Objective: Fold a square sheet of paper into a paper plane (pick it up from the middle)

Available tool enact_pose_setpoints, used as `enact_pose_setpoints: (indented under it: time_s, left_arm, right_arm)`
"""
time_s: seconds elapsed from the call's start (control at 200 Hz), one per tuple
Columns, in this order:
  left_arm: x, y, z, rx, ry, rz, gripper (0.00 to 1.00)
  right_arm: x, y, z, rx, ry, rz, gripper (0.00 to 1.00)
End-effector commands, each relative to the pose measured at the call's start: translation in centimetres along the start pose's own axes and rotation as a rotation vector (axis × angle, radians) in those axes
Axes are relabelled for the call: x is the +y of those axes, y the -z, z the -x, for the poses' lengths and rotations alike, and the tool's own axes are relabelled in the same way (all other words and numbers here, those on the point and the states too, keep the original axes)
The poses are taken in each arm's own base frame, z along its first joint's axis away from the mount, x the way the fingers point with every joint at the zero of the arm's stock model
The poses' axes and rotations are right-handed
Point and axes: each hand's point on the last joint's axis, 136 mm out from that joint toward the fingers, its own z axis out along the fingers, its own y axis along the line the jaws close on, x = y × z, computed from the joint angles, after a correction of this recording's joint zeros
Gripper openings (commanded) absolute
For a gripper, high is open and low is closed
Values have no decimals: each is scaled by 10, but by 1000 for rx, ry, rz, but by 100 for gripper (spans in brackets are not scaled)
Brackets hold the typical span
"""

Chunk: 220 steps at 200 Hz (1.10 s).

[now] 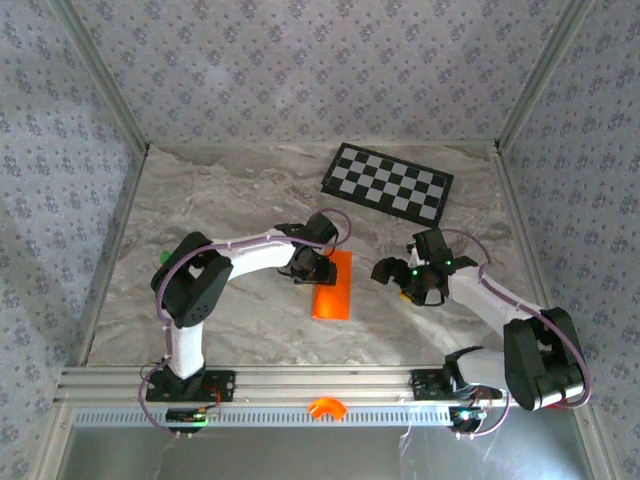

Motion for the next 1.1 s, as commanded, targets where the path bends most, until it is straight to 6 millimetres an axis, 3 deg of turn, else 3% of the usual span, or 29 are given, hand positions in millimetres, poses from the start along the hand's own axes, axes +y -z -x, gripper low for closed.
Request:
enact_pose_setpoints:
  time_s: [0.0,0.605,0.745,0.9,1.094]
  left_arm:
    - [30,-36,-12,49,-11,112,56]
    - [34,-39,-15,53,10,120,56]
    - [34,-39,-15,54,9,123,56]
    - [34,-40,-15,53,16,123,56]
    - [35,-41,-16,55,23,126,56]
  right_arm:
    - [0,-1,-4,18,-22,12,89]
    - [19,-9,-10,64,34,69,87]
    - [35,-11,-12,82,78,117,78]
    - [38,-17,-14,96,93,103,69]
    - [44,-22,-14,102,90,124,45]
